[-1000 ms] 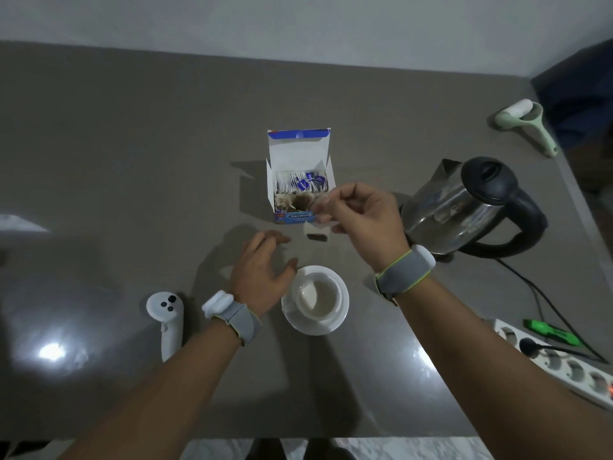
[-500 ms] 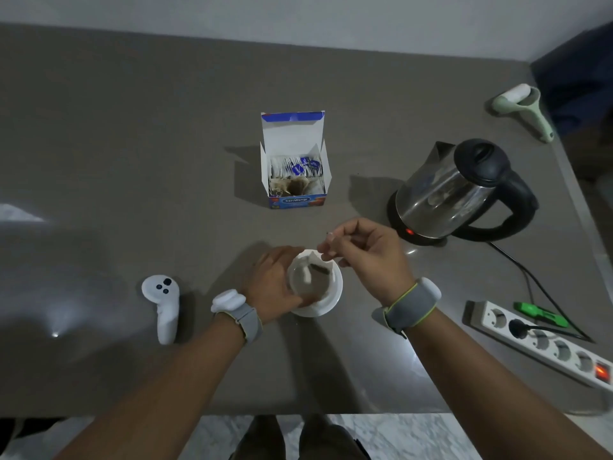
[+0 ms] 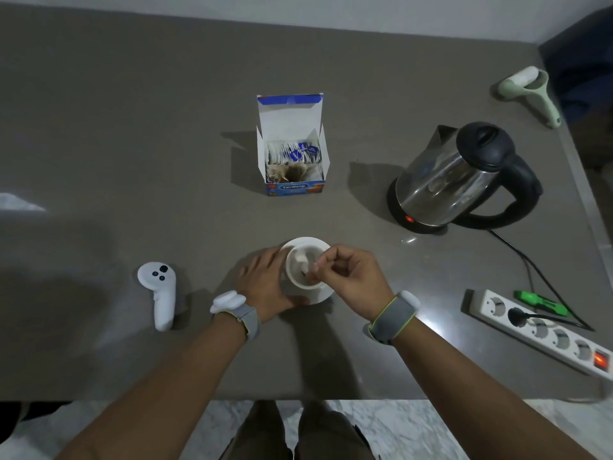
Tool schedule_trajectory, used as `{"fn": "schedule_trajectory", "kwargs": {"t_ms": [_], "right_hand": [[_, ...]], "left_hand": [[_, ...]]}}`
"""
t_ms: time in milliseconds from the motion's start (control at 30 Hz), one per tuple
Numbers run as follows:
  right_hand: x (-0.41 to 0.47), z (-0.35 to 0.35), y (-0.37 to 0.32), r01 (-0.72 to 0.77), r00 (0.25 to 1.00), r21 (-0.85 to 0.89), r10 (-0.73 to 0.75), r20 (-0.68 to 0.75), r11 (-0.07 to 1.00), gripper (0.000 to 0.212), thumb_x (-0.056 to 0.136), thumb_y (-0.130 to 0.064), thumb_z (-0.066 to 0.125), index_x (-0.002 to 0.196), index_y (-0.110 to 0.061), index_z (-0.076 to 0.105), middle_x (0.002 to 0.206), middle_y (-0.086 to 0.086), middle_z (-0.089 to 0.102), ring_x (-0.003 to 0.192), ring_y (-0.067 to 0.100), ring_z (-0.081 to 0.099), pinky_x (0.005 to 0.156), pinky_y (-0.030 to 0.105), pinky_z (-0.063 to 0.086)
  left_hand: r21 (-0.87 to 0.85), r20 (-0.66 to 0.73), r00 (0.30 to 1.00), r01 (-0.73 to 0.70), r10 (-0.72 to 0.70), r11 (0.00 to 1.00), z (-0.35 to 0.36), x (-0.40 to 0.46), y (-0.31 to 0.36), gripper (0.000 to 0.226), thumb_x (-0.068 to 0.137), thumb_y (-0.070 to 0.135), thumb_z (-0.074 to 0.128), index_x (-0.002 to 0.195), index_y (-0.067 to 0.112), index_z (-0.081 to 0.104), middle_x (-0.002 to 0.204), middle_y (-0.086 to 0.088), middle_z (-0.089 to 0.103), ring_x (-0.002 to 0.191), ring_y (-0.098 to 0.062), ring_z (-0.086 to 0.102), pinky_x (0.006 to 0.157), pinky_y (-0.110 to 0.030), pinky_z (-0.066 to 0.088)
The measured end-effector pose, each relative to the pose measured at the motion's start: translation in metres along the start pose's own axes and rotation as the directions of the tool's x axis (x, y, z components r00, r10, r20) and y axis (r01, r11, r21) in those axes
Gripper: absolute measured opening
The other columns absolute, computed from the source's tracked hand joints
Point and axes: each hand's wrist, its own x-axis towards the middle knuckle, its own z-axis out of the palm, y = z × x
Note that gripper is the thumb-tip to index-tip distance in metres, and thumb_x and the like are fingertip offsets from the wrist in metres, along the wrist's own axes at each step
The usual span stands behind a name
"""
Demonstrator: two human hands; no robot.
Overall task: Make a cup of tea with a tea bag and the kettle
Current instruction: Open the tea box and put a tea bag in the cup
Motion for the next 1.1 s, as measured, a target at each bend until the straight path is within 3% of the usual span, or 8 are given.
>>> {"fn": "schedule_trajectory", "kwargs": {"t_ms": [200, 367, 500, 567, 667, 833, 967, 1100], "right_hand": [[-0.016, 0.004, 0.018, 0.009, 0.996, -0.026, -0.006, 0.094, 1.0, 0.007, 0.089, 0.009, 0.069, 0.082, 0.007, 0.067, 0.086, 0.031, 0.072, 0.079, 0.025, 0.069, 0.083, 0.045, 0.057], [-0.025, 0.004, 0.033, 0.101, 0.977, -0.123, -0.075, 0.2, 0.987, 0.015, 0.083, 0.003, 0.078, 0.077, -0.009, 0.07, 0.081, 0.017, 0.072, 0.072, 0.009, 0.063, 0.072, 0.019, 0.049], [-0.034, 0.003, 0.043, 0.156, 0.952, -0.178, -0.1, 0.289, 0.972, 0.004, 0.082, -0.002, 0.079, 0.083, -0.003, 0.075, 0.084, 0.007, 0.077, 0.084, 0.024, 0.074, 0.083, 0.036, 0.06], [-0.038, 0.002, 0.048, 0.189, 0.938, -0.282, -0.088, 0.335, 0.941, 0.006, 0.081, -0.009, 0.08, 0.087, -0.009, 0.078, 0.086, 0.001, 0.078, 0.082, 0.02, 0.074, 0.085, 0.042, 0.06], [-0.044, 0.001, 0.053, 0.28, 0.913, -0.478, -0.078, 0.4, 0.832, 0.01, 0.083, -0.026, 0.077, 0.091, -0.021, 0.08, 0.09, -0.008, 0.079, 0.084, 0.012, 0.074, 0.085, 0.038, 0.058], [-0.049, 0.001, 0.063, 0.546, 0.833, -0.752, -0.149, 0.532, 0.369, 0.022, 0.089, -0.042, 0.058, 0.094, -0.029, 0.075, 0.097, -0.01, 0.076, 0.087, 0.02, 0.07, 0.081, 0.033, 0.05], [-0.05, -0.002, 0.071, 0.574, 0.814, -0.759, -0.12, 0.568, 0.308, 0.028, 0.093, -0.045, 0.049, 0.095, -0.029, 0.071, 0.094, -0.009, 0.071, 0.082, 0.019, 0.067, 0.078, 0.037, 0.054], [-0.053, -0.001, 0.074, 0.589, 0.791, -0.734, -0.055, 0.609, 0.338, 0.027, 0.095, -0.043, 0.051, 0.096, -0.027, 0.073, 0.093, -0.007, 0.071, 0.083, 0.018, 0.068, 0.08, 0.038, 0.058]], "left_hand": [[-0.044, -0.053, 0.999, -0.002, 0.0, 0.999, 0.014, 0.005, -0.008, 0.098, 0.055, 0.081, 0.059, 0.141, 0.044, 0.032, 0.144, 0.01, 0.043, 0.127, -0.024, 0.046, 0.102, -0.042, 0.041], [0.048, -0.081, 0.996, -0.03, 0.033, 0.998, 0.02, 0.007, -0.018, 0.096, 0.056, 0.072, 0.057, 0.142, 0.048, 0.024, 0.143, 0.013, 0.04, 0.13, -0.023, 0.044, 0.101, -0.041, 0.041], [0.016, -0.084, 0.996, -0.017, 0.018, 1.0, 0.021, 0.009, -0.017, 0.094, 0.061, 0.067, 0.067, 0.142, 0.049, 0.025, 0.143, 0.014, 0.04, 0.13, -0.022, 0.043, 0.104, -0.042, 0.041], [0.011, -0.08, 0.997, -0.019, 0.02, 1.0, 0.021, 0.01, -0.016, 0.091, 0.064, 0.062, 0.073, 0.142, 0.048, 0.027, 0.144, 0.013, 0.041, 0.13, -0.023, 0.043, 0.105, -0.044, 0.04], [0.016, -0.068, 0.997, -0.021, 0.022, 1.0, 0.019, 0.009, -0.015, 0.09, 0.066, 0.054, 0.076, 0.143, 0.041, 0.032, 0.146, 0.009, 0.042, 0.132, -0.025, 0.042, 0.106, -0.046, 0.039], [0.024, -0.065, 0.998, -0.016, 0.017, 1.0, 0.015, 0.008, -0.012, 0.089, 0.067, 0.051, 0.074, 0.144, 0.04, 0.032, 0.145, 0.01, 0.042, 0.132, -0.024, 0.042, 0.107, -0.043, 0.038], [-0.004, -0.068, 0.997, -0.029, 0.029, 1.0, 0.017, 0.006, -0.014, 0.087, 0.068, 0.052, 0.07, 0.144, 0.041, 0.031, 0.144, 0.01, 0.043, 0.13, -0.025, 0.044, 0.105, -0.043, 0.04], [0.007, -0.056, 0.998, -0.027, 0.028, 1.0, 0.015, 0.005, -0.015, 0.087, 0.069, 0.051, 0.071, 0.145, 0.04, 0.03, 0.144, 0.01, 0.043, 0.13, -0.024, 0.044, 0.105, -0.043, 0.04]]}}
